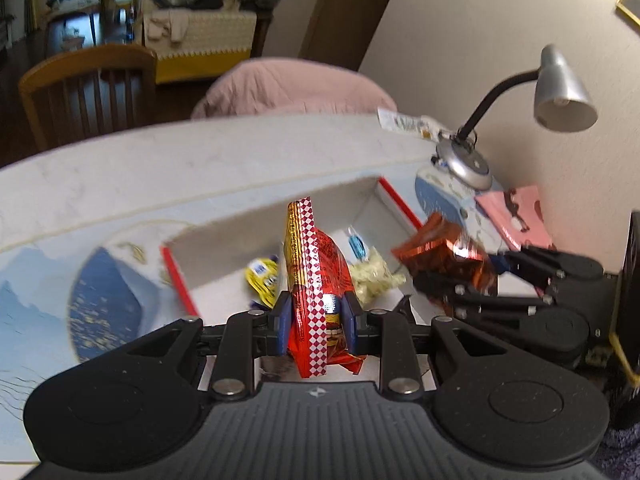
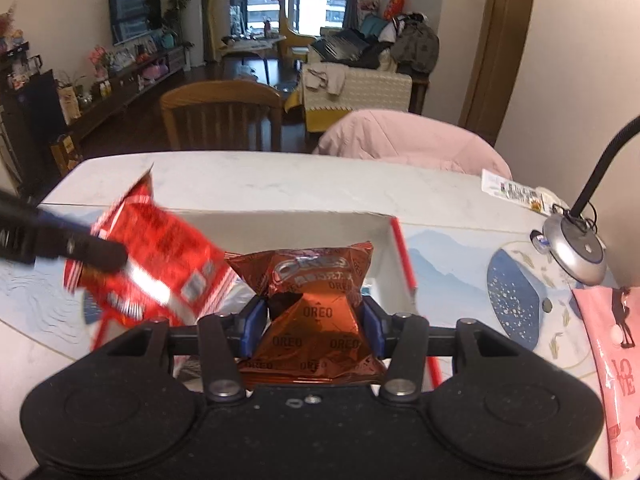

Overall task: Organize snacks
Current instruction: 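Lift both held packets and carry them over the red box, then lower both packets into the box and open both grippers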

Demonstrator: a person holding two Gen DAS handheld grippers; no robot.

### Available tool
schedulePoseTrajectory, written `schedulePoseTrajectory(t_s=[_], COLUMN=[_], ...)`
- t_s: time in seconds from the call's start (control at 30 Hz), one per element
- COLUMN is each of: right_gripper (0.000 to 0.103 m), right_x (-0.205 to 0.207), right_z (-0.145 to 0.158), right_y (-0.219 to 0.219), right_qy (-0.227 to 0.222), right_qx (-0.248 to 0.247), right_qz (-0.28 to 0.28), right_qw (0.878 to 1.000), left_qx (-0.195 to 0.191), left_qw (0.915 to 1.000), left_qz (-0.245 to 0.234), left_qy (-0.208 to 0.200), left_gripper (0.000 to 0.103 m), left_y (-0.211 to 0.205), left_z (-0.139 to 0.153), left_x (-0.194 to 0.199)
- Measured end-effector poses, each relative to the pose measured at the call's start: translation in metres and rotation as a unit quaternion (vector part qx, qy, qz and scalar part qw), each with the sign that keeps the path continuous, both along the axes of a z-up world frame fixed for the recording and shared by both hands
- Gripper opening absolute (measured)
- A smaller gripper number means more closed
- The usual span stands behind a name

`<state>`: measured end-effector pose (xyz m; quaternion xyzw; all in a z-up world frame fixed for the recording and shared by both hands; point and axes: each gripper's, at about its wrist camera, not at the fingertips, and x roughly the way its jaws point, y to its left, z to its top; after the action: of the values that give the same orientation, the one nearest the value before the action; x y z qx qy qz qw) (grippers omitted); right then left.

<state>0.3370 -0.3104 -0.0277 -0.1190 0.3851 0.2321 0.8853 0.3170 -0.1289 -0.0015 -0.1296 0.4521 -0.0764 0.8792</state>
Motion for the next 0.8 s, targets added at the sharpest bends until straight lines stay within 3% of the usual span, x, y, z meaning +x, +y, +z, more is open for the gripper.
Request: schedulePoseTrajectory(t_s=[0.17, 0.53, 0.8], right_gripper=[0.049, 0.05, 0.051], right_x=[0.017, 0.027, 0.023], right_z=[-0.018, -0.055, -0.069], right_y=[-0.009, -0.005, -0.002], right_qy=[0.022, 0.056, 0.073], right_qx=[-0.008, -0.025, -0.022], right_qz=[-0.002, 0.017, 0.017], right_qw=[1.0, 0.998, 0.997], left_qx=[-0.012, 0.024, 0.041], left_qw=[0.9997, 0.9972, 0.9963], left_qz=[-0.013, -0.02, -0.022], left_qy=[0.019, 0.068, 0.073], left_gripper=[0.025, 0.025, 0.025], left_y=[-0.017, -0.028, -0.031], left_z=[-0.021, -0.062, -0.075], left_x=[0.013, 0.02, 0.011])
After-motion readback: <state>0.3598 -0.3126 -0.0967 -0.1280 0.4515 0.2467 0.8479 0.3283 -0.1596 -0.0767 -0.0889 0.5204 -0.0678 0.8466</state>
